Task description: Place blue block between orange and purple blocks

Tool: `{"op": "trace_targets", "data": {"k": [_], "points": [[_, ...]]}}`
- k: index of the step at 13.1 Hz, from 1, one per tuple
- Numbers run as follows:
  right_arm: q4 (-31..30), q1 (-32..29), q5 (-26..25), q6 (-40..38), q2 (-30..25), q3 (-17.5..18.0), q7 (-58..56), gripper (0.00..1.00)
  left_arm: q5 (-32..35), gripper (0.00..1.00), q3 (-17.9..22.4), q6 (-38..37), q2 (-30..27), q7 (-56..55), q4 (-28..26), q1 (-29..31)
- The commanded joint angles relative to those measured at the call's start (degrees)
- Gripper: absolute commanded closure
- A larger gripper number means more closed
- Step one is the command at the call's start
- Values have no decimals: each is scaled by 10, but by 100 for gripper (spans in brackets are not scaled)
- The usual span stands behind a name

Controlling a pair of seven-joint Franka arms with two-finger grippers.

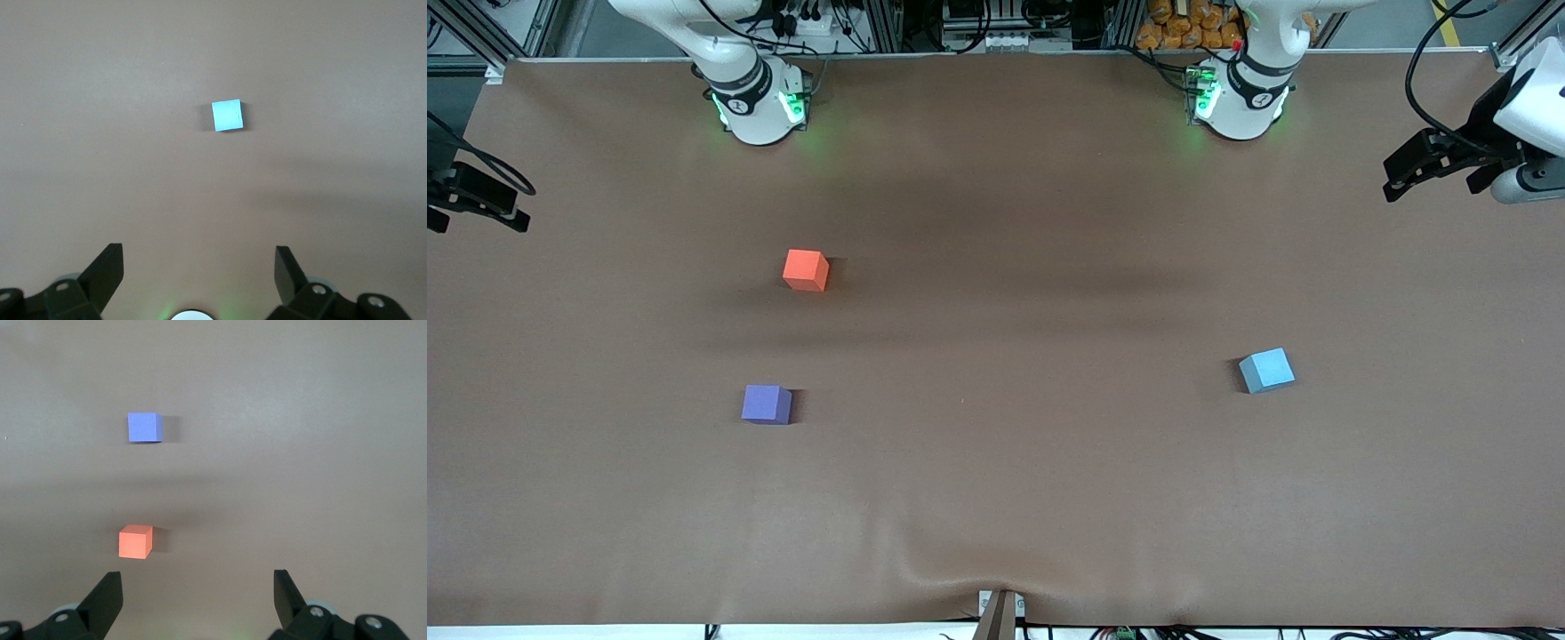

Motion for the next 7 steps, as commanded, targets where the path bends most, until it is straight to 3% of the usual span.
{"op": "trace_targets", "data": {"k": [1,7], "points": [[6,-2,-5,-3,2,3,-5,0,-9,0,6,-12,-5,10,5,-1],[6,-2,-5,-4,2,3,-5,0,-7,0,5,-23,15,16,24,4]]}}
